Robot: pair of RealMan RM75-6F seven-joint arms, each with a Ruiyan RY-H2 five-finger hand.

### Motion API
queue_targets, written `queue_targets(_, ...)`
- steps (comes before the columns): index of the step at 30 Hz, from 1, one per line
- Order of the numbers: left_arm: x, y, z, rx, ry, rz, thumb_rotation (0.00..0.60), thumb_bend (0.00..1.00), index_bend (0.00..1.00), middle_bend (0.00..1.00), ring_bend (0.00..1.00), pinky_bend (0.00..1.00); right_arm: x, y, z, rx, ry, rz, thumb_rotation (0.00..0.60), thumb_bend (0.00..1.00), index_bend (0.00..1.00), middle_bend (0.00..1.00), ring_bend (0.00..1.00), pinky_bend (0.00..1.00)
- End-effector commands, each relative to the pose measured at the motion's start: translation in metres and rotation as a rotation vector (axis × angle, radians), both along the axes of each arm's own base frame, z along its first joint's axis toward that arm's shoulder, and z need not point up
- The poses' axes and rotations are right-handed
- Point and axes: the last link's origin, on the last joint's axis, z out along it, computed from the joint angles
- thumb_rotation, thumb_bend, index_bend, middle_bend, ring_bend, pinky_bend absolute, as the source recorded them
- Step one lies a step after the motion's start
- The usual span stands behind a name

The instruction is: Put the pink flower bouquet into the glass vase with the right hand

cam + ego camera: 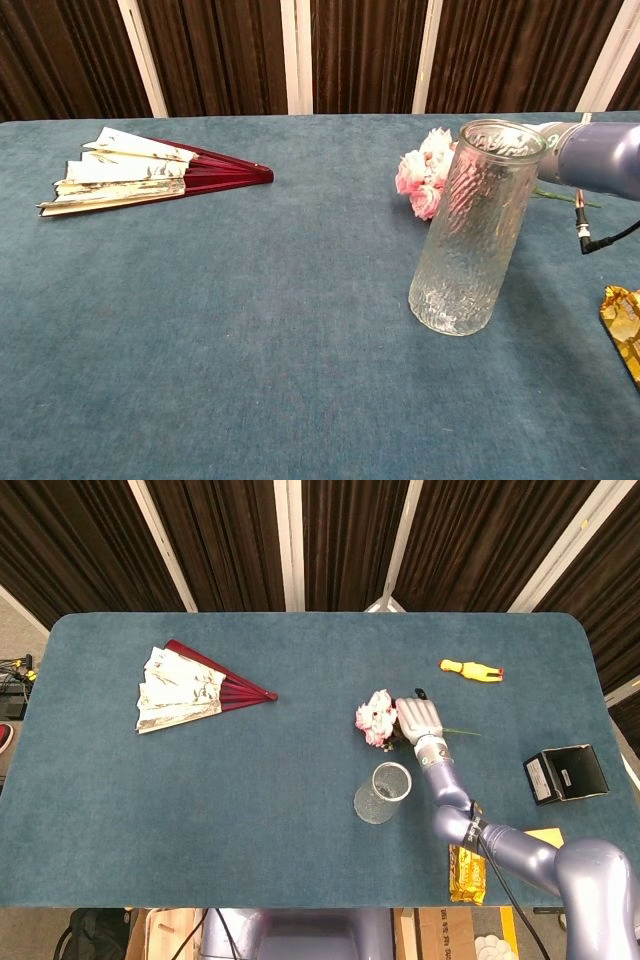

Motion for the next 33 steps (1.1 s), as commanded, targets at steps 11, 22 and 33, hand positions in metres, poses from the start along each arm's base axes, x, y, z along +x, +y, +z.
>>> queue_targets(11,0.000,0.000,0.002,-0.004,-0.010,-0.006,0.600,0.25,0.12,0.00,0.00,0.03,0.013,-0.014,0.069,-0.171,-0.353,-0.044,0.600,0.47,0.46,0.43,0.44,0.05)
queue_targets(22,0.003,0.000,0.001,-0.021,-0.036,-0.036,0.600,0.25,0.12,0.00,0.00,0.03,0.006,-0.009,0.187,-0.326,-0.833,-0.120,0.600,0.47,0.46,0.43,0.44,0.05)
queue_targets(33,0.006,-0.003,0.001,-0.056,-0.065,-0.074,0.600,0.25,0.12,0.00,0.00,0.03,0.052,0.051,0.254,-0.318,-1.144,-0.114,0.600,0.47,0.46,0.43,0.42,0.05)
